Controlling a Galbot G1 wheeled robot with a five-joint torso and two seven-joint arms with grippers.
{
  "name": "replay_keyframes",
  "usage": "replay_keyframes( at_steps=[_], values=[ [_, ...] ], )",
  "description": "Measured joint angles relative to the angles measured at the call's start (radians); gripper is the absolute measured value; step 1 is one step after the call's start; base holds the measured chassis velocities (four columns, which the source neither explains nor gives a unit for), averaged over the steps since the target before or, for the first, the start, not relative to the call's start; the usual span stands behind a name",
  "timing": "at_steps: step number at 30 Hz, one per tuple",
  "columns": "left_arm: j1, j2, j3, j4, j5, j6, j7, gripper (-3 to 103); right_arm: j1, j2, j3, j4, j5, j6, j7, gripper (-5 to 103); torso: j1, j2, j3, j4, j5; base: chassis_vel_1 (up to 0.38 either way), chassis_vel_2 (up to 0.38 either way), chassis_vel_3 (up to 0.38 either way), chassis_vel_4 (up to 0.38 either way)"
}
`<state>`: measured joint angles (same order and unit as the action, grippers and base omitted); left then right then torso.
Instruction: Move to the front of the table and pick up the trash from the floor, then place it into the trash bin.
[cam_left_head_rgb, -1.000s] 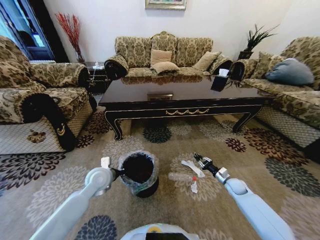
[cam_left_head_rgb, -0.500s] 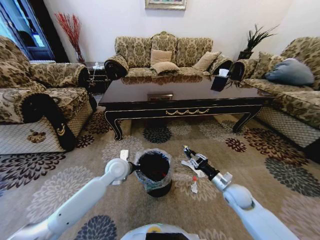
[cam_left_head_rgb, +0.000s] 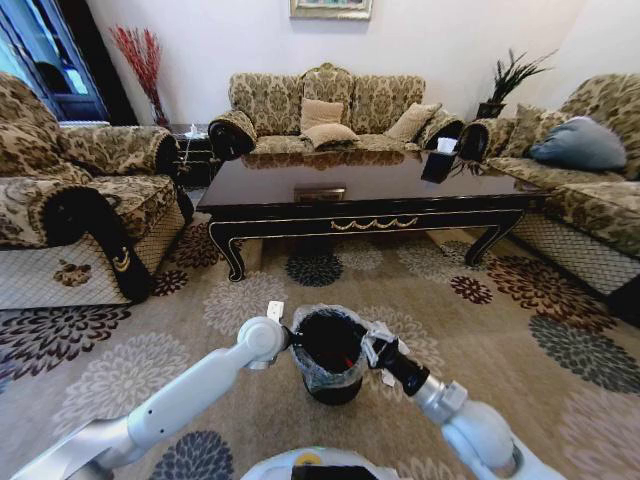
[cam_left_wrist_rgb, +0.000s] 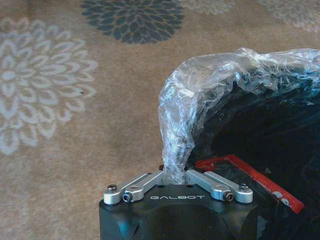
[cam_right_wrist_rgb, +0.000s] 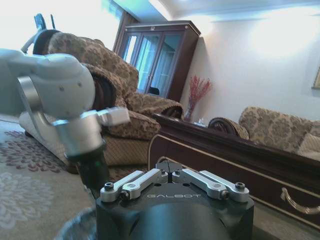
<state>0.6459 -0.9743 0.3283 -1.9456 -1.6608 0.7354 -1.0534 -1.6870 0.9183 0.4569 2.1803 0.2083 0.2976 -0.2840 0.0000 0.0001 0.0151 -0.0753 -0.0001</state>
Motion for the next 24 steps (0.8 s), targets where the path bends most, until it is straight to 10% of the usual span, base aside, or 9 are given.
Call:
replay_keyframes(
  at_steps=[6,24],
  values=[
    [0.090,0.065,-0.109,-0.035,0.009,0.000,-0.002,0,0.032,0.008,0.006,-0.042,0.021,0.005,0.030,2,0.000,0.000,0.000,0.0003,-0.0002,0.000,0.000,0.000,0.000],
    [0.388,0.259,-0.486,-0.115,0.040,0.000,0.021,0,0.257,0.051,-0.037,-0.371,0.091,-0.025,0.199,67,0.000,0.000,0.000,0.0003,0.0000,0.000,0.000,0.000,0.000]
  ],
)
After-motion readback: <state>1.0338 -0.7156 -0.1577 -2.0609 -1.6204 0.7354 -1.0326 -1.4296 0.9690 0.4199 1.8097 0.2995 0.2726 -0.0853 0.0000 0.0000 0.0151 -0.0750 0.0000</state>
